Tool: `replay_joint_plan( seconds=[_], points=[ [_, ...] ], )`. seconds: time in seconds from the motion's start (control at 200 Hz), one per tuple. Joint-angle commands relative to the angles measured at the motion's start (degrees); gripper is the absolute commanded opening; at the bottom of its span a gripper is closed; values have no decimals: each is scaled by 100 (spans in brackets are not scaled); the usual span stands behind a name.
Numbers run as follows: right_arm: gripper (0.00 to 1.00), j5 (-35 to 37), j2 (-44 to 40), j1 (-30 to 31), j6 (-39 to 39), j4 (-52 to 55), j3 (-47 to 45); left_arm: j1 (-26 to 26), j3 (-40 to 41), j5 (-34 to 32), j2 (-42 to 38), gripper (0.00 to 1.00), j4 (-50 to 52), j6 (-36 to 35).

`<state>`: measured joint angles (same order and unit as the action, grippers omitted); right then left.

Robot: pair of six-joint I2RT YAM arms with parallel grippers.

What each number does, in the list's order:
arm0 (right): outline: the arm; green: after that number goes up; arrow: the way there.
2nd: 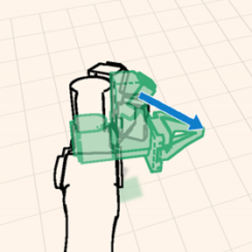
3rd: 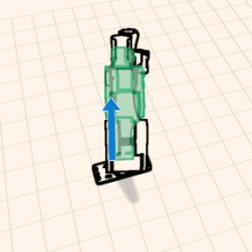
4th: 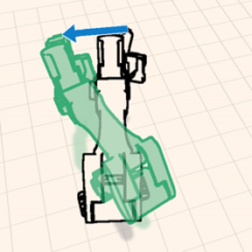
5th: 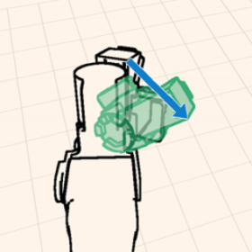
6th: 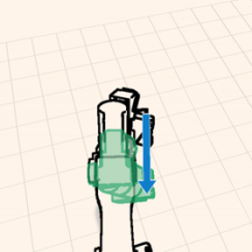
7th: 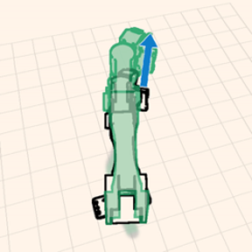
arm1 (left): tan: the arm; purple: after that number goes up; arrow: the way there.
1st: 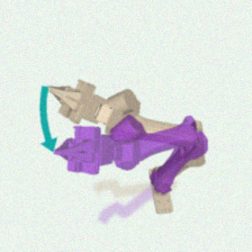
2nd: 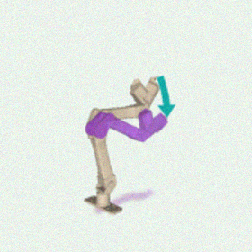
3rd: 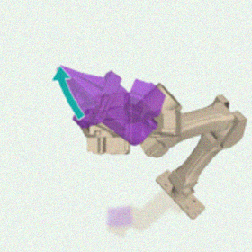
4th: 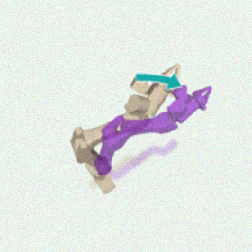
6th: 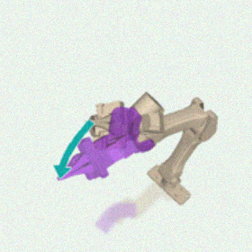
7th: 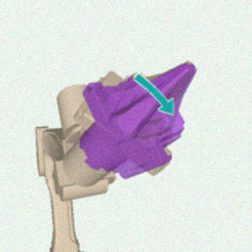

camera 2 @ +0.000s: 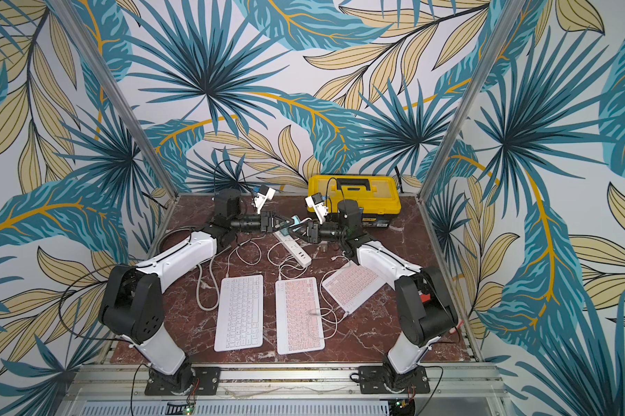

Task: Unplug the wireless keyboard
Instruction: Remove the power cord from the plug.

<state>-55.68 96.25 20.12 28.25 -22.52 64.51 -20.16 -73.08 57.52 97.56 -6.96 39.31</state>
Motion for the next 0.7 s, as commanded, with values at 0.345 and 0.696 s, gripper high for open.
replay_joint_plan(
  seconds=[0.345, 0.696],
  points=[
    [23, -759, 537, 34, 769, -1034, -22, -286, -263, 869, -101, 33, -429, -38],
    [24, -944, 788, 45, 941, -1150, -19, -375, -357, 789, -79, 8, -437, -2]
  ],
)
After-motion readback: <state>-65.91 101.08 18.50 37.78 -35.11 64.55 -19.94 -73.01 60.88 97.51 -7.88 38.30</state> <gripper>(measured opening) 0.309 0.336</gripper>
